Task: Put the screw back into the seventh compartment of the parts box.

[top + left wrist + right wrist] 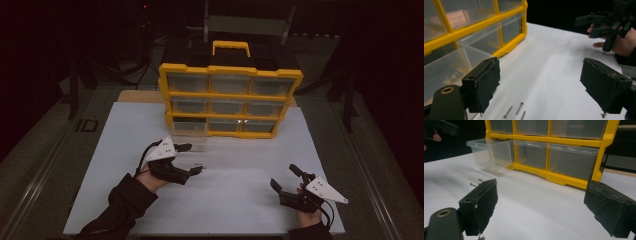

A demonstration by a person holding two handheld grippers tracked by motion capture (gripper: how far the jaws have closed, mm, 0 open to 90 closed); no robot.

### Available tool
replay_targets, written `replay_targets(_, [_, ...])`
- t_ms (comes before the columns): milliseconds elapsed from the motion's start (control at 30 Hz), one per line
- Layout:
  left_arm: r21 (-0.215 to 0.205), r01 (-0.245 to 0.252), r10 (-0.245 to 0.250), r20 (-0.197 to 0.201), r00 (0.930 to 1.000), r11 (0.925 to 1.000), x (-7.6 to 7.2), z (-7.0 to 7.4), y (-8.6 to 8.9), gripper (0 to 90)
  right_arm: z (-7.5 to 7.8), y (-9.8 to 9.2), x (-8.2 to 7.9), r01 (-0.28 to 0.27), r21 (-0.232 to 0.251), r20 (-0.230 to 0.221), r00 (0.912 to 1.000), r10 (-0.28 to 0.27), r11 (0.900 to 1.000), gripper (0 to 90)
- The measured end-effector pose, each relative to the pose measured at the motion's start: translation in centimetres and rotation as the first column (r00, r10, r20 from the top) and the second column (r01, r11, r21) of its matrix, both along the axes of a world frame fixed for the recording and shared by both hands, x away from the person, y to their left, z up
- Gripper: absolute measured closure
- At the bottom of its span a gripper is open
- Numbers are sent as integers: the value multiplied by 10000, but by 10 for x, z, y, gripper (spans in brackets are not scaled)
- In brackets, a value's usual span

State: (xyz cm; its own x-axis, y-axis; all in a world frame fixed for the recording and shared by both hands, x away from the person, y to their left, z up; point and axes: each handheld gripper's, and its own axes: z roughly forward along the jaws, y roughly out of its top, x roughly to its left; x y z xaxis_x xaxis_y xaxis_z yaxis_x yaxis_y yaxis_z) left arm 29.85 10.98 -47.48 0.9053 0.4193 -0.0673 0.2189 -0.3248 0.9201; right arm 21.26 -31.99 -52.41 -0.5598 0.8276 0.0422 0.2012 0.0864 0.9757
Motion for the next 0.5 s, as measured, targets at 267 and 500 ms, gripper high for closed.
replay_targets(267, [693, -188, 212, -348, 9992, 9974, 15, -19, -5, 421, 0, 0, 0, -50, 29, -17, 10000, 51, 10000, 116])
replay_targets(500, [1415, -238, 334, -658, 9973, 9896, 24, -34, -13, 537, -1, 0, 1, -119, 29, -47, 9999, 119, 9999, 117])
